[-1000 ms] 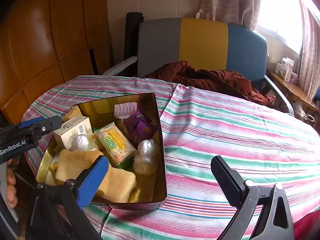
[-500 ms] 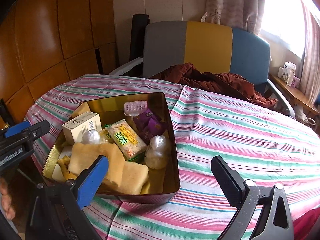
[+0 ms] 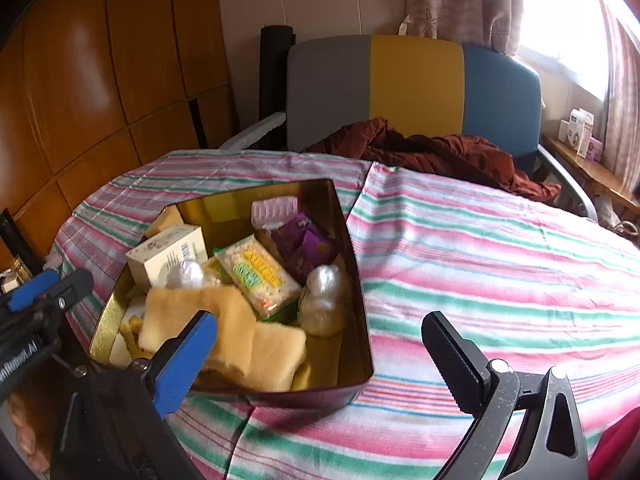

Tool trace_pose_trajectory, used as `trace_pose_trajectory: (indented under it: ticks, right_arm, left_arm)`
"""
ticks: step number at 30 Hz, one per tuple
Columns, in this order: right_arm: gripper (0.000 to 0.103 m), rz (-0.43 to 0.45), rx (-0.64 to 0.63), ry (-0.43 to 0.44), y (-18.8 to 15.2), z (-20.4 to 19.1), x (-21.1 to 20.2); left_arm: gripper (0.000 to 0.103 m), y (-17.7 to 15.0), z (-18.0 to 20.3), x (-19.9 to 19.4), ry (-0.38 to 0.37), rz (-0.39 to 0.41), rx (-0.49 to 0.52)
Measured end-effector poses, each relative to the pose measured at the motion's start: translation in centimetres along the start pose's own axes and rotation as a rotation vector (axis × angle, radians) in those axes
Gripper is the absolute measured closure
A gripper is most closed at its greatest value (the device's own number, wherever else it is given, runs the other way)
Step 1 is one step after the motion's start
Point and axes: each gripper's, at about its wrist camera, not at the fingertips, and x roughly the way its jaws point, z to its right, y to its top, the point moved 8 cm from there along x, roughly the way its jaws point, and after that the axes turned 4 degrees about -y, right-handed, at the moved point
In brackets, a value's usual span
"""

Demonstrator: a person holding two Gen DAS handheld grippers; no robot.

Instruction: Organize objects

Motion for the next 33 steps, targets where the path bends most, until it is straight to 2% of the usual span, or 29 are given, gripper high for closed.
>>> trace_pose_trajectory:
  ticks: [8,22,33]
  right_arm:
    - [0.0,0.007,-0.031,-0.003,-0.3,-0.8,0.0]
    - [0.0,-0.001,-0.048,-0.005,-0.3,-1.4,0.5]
    - [0.0,0.003,-0.057,-0.003,0.0,-1.6,0.5]
  left_arm:
    - [0.041,-0.5,-0.7,0.4,-0.004,-0.02,-0.022]
    - [0.041,-1.0,-0.3,0.8,-0.005,-0.045,0.018]
    - [0.041,-0.8,-0.5,0.6,0.011,-0.027,0.034]
